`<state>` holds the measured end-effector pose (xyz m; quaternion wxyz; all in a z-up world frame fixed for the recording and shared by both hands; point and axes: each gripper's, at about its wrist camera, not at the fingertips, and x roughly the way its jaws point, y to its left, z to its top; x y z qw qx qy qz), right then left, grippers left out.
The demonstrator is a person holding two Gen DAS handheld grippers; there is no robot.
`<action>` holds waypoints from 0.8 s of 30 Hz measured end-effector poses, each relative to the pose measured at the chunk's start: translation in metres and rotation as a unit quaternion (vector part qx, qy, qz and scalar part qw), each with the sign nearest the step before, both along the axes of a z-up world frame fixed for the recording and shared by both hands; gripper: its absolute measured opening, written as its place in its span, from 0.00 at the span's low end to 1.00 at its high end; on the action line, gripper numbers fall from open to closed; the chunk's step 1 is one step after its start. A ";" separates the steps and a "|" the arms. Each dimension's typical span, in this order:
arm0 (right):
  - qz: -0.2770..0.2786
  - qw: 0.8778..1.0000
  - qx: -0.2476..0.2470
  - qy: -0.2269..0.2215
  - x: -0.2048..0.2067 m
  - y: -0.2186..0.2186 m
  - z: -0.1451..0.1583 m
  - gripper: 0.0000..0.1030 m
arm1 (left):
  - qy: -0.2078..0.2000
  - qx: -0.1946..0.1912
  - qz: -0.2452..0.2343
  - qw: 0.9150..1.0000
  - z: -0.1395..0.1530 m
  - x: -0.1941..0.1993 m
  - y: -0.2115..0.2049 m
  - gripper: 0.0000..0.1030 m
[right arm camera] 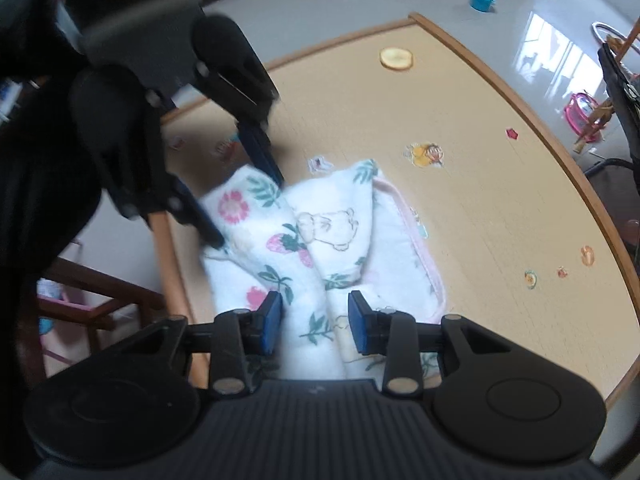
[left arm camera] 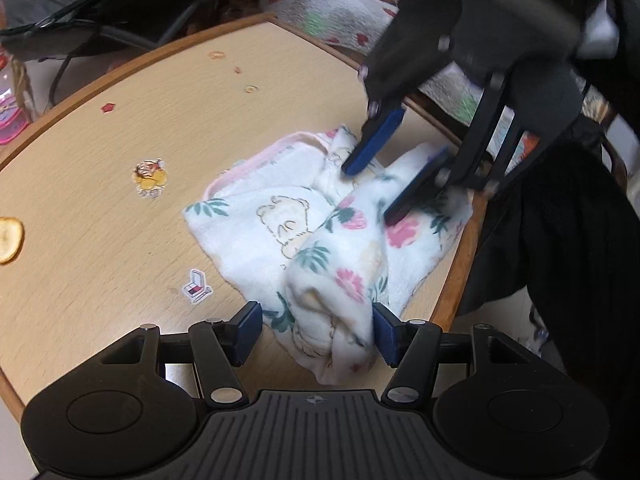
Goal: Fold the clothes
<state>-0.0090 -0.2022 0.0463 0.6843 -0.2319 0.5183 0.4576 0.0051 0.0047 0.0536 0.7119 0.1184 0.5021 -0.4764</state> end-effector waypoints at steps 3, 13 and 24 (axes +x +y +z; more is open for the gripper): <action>0.007 1.000 -0.002 -0.016 -0.003 0.007 -0.008 0.34 | -0.012 0.011 -0.003 1.000 0.002 -0.008 0.002 0.59; 0.009 0.998 0.003 -0.059 -0.012 -0.001 0.020 0.35 | -0.025 0.014 0.048 0.998 -0.002 -0.004 0.008 0.59; -0.072 0.996 -0.007 -0.057 -0.024 -0.019 -0.015 0.35 | -0.048 0.029 0.035 0.998 -0.003 -0.022 -0.004 0.59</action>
